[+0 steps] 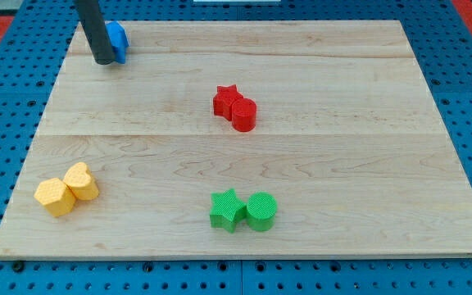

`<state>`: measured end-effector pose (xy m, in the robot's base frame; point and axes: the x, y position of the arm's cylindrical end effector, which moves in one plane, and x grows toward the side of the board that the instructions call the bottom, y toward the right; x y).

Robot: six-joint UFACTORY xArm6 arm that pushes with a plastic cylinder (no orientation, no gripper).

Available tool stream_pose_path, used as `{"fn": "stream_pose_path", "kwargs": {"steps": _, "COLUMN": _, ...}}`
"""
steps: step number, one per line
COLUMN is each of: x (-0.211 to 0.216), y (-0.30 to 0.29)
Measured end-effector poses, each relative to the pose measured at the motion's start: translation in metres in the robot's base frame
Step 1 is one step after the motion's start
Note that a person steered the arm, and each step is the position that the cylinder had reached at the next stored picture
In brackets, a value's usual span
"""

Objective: Move your arm to separate the red star and the red circle

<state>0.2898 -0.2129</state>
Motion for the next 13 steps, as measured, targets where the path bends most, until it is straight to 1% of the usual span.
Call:
{"fn": "stream_pose_path", "kwargs": {"steps": 4, "x": -0.012, "y": 0.081}}
{"fn": "stream_pose_path", "kwargs": {"steps": 5, "x": -0.011, "y": 0.172}}
{"fn": "stream_pose_path", "kwargs": {"steps": 6, "x": 0.012, "y": 0.288}}
{"fn": "stream_pose_path", "kwargs": {"steps": 7, "x": 0.105, "y": 0.346}}
{"fn": "stream_pose_path", "kwargs": {"steps": 8, "x": 0.149, "y": 0.31}}
{"fn": "stream_pose_path", "kwargs": {"steps": 9, "x": 0.143, "y": 0.261}}
{"fn": "stream_pose_path", "kwargs": {"steps": 11, "x": 0.099, "y": 0.178}}
{"fn": "stream_pose_path", "kwargs": {"steps": 13, "x": 0.041, "y": 0.166}}
